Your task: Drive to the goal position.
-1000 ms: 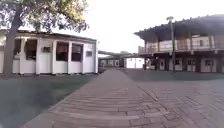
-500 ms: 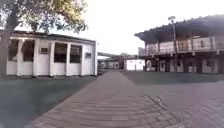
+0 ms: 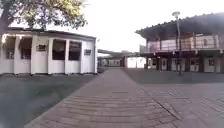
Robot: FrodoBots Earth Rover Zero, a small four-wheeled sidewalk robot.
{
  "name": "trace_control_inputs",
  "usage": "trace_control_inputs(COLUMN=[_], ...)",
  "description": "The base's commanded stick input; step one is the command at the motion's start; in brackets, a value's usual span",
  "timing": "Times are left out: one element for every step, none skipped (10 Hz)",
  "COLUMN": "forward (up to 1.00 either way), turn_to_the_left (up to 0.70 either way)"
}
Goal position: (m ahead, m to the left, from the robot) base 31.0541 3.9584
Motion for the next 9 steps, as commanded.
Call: trace_control_inputs(forward=[0.7,0.7,0.7,0.7,0.7,0.7,0.7,0.7,0.7], turn_to_the_left=[0.0,0.0,0.0,0.0,0.0,0.0,0.0,0.0,0.0])
